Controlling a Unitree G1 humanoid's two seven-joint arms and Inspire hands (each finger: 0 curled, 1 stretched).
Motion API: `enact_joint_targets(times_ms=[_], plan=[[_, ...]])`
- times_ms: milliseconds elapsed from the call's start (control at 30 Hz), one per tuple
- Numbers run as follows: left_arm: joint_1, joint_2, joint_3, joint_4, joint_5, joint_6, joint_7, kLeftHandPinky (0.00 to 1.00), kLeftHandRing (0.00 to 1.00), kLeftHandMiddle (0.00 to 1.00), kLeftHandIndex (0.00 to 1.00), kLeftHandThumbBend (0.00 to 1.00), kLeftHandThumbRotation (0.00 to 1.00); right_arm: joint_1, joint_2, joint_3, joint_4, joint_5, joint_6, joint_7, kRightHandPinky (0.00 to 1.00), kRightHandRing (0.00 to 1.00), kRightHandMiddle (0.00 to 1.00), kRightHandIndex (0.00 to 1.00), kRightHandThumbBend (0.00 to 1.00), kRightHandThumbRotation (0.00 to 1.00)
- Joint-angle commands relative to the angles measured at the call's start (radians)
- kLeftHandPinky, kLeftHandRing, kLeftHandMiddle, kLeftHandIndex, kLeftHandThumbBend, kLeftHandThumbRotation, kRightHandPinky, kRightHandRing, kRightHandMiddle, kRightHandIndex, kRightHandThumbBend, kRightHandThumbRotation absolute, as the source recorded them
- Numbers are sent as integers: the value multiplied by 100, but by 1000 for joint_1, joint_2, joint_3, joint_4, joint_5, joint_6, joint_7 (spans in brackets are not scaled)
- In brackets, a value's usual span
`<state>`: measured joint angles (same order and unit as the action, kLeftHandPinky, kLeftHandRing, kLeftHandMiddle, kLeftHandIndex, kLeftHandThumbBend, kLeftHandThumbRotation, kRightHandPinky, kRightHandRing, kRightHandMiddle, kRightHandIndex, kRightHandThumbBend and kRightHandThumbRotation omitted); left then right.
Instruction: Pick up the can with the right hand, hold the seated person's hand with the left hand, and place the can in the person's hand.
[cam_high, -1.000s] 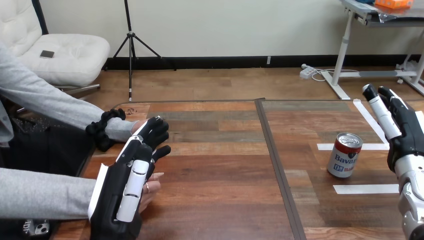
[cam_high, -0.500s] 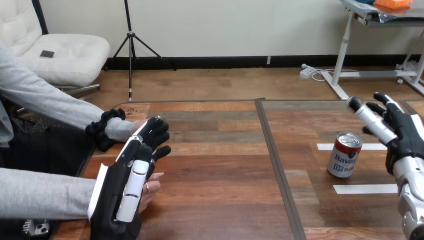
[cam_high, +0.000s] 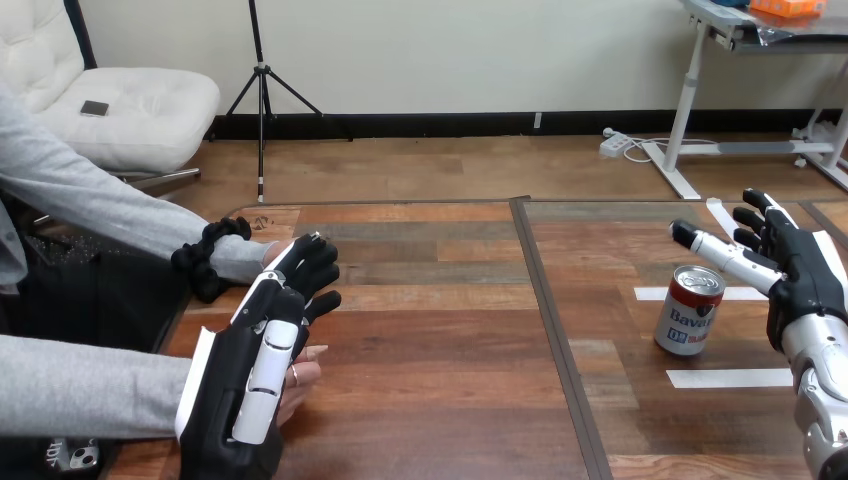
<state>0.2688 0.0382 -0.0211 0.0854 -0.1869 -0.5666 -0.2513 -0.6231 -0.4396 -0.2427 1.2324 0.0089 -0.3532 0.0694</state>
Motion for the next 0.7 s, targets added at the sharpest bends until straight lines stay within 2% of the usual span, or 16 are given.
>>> enact_joint_targets(times_ms=[0, 333, 667], plan=[[-21, -7, -2, -36, -2, -14, -4, 83, 87, 86, 86, 60, 87, -89, -36, 4, -20, 1, -12, 9, 85, 95, 94, 96, 100, 24], [-25, -7, -2, -36, 1, -11, -2, 82, 87, 86, 85, 61, 87, -81, -29, 1, -29, 2, -29, 25, 91, 97, 95, 96, 100, 24], [-24, -7, -1, -38, 9, -12, 4, 81, 87, 86, 85, 60, 88, -75, -30, 12, -27, -12, -33, 29, 92, 97, 96, 96, 100, 27]])
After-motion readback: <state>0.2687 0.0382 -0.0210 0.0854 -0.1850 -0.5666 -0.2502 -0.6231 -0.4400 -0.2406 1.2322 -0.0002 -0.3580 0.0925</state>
